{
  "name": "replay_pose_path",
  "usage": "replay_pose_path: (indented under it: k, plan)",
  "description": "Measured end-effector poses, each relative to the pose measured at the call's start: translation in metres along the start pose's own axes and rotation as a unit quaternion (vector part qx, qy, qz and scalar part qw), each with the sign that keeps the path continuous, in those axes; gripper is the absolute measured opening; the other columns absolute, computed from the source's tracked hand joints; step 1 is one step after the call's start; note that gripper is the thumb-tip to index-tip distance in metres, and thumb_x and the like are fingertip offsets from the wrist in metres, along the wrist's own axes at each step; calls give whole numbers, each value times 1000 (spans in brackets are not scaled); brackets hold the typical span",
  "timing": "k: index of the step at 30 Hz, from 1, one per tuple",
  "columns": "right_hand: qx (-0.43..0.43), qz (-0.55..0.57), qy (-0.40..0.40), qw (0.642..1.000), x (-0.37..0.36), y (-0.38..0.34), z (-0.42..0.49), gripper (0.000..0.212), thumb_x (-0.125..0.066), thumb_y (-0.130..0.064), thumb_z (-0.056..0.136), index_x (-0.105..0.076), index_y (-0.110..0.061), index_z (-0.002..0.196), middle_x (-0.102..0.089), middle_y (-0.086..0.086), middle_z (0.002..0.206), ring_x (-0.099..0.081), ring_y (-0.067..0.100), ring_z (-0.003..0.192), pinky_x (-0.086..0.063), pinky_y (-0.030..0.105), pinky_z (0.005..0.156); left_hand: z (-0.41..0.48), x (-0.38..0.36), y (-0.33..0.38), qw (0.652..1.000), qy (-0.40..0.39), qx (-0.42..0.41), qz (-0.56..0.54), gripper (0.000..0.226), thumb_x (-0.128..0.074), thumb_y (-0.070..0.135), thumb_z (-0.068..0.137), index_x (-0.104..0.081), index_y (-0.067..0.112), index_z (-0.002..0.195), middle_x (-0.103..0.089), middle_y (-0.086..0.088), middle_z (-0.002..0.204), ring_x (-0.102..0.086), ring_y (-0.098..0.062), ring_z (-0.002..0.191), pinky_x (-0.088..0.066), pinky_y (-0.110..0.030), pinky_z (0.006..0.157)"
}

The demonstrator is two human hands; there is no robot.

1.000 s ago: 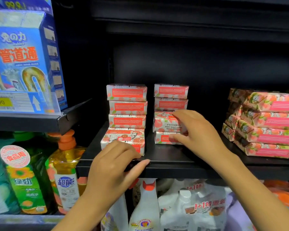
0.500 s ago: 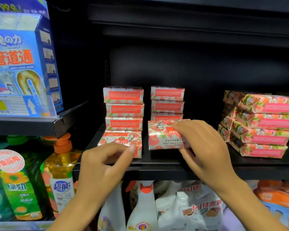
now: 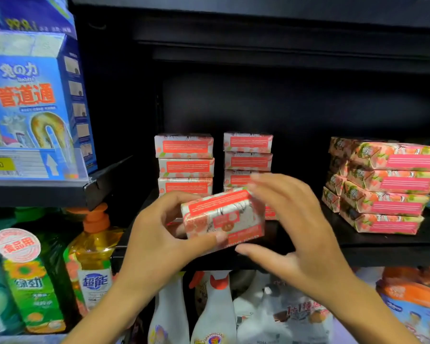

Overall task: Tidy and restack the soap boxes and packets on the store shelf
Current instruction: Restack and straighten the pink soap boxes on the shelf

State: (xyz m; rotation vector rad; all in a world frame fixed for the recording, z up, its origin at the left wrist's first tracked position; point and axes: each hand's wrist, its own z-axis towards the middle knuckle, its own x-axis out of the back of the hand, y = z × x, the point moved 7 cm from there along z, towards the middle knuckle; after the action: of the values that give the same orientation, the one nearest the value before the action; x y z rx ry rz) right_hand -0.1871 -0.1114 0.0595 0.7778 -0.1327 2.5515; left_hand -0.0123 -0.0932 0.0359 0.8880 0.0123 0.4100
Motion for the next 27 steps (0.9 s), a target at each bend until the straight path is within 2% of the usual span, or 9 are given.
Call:
replay_pose_path:
  k: [3,7,10,13,15,18,23,25,27]
  plan:
    - [-88,80,-49,992,0,11,3,70,-65,-48,76,-43,-18,136,-45,-9,132,-40,4,125,-33,17,104,-4,-5,11,995,-14,-74,67,50,-85,44,57,-62,35,100,-67,21,100,-65,2,92,-50,-10,72]
    - [-50,62,-64,995,1,4,5,41,-68,-37,78,-61,-16,112,-61,-11,108,-54,3,102,-44,18,86,-6,-11,18,983,-30,-145,111,44,-76,44,67,-59,36,106,-63,22,107,-61,-1,102,-50,-17,83]
    - [-2,26,-10,1000,9,-4,4,30,-63,-32,85,-64,-11,106,-64,-5,105,-56,9,100,-46,23,84,-5,-9,9,991,-43,-101,70,59,-81,48,60,-56,33,111,-62,17,112,-61,-7,108,-52,-26,84]
    - [41,6,56,998,16,-9,0,20,-62,-19,85,-63,-6,101,-65,5,101,-58,17,99,-49,29,83,-2,-10,-1,995,-90,-18,-40,78,-84,55,49,-56,30,117,-64,12,117,-62,-9,109,-53,-24,83]
    - [68,-12,74,995,14,-13,-1,24,-66,-8,81,-55,-7,102,-63,9,103,-57,22,101,-49,32,85,-1,-13,-1,989,-118,3,-94,67,-85,44,50,-63,28,112,-68,9,113,-65,-10,104,-52,-17,80]
    - [75,-21,68,995,9,-13,-1,28,-65,-12,82,-49,-9,105,-53,5,114,-54,22,108,-45,28,94,-2,-13,5,990,-121,-28,-72,53,-82,32,56,-66,31,106,-71,9,107,-67,-8,99,-51,-13,77]
    - [-61,94,-36,993,1,7,3,77,-72,-50,68,-40,-24,134,-40,-10,137,-38,7,129,-31,16,105,-5,1,18,990,-52,-125,45,59,-84,41,58,-59,37,111,-66,15,112,-62,-3,105,-50,-15,83]
    - [-157,204,-52,965,-2,18,1,88,-72,-58,64,-33,-34,140,-42,-21,136,-42,0,125,-35,11,99,-6,2,23,980,-44,-167,98,61,-82,45,61,-55,38,115,-62,18,114,-60,-4,109,-49,-16,87]
    - [-214,292,-53,931,-5,24,-1,84,-74,-56,67,-33,-39,138,-51,-27,127,-50,-6,116,-40,8,90,-6,-1,26,973,-44,-192,119,60,-78,48,65,-52,38,118,-59,20,118,-57,-6,113,-48,-19,90]
